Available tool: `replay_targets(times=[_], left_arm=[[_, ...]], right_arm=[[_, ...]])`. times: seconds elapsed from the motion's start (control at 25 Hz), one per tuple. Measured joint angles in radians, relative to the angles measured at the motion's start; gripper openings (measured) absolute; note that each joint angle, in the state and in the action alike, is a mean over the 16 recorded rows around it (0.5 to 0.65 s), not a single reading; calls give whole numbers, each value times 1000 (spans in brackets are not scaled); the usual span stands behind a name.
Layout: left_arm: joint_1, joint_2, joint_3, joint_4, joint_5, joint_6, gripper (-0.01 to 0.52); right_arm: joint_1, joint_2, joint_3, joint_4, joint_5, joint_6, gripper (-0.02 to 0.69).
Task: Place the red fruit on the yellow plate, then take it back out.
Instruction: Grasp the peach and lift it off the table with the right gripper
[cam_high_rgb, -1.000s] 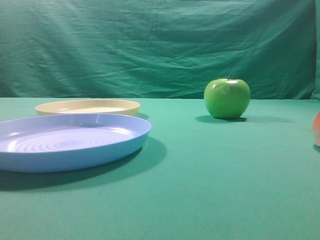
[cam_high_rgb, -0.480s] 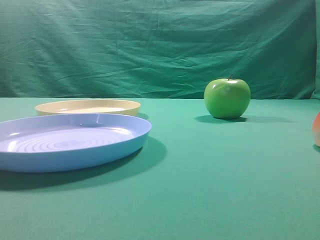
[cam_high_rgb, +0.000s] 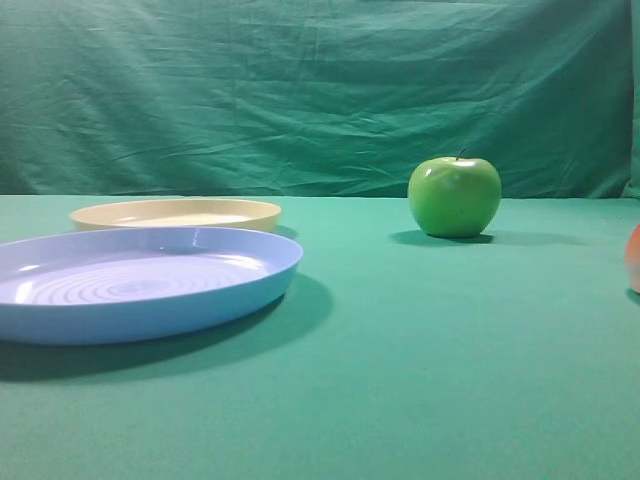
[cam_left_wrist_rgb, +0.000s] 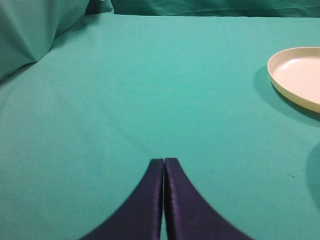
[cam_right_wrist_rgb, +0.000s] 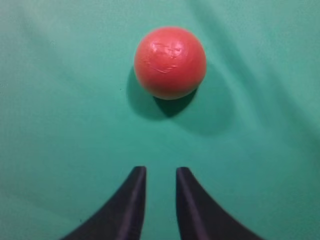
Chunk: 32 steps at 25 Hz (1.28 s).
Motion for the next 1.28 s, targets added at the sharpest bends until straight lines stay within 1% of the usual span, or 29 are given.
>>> replay_targets(times=[0.16,0.28,0.4,0.52,0.8,0.92,1.04,1.28], left_arm=[[0,0,0,0,0,0,0],[0,0,0,0,0,0,0],[0,0,0,0,0,0,0],[0,0,0,0,0,0,0],[0,0,0,0,0,0,0],[0,0,0,0,0,0,0],[0,0,0,0,0,0,0],[0,0,0,0,0,0,0]], right_arm=[[21,106,-1,14,-59,-25,467],[39,176,-2,22,-119,-45,573],[56,246,-4,24,-187,-62,641],[71,320,-6,23,-255,-74,665],[84,494,-36,18,-380,-88,670],[84,555,-56,18,-411,-89,645],[84,602,-78,17,-423,-90,580],[84,655,-160,17,-378,-91,409]])
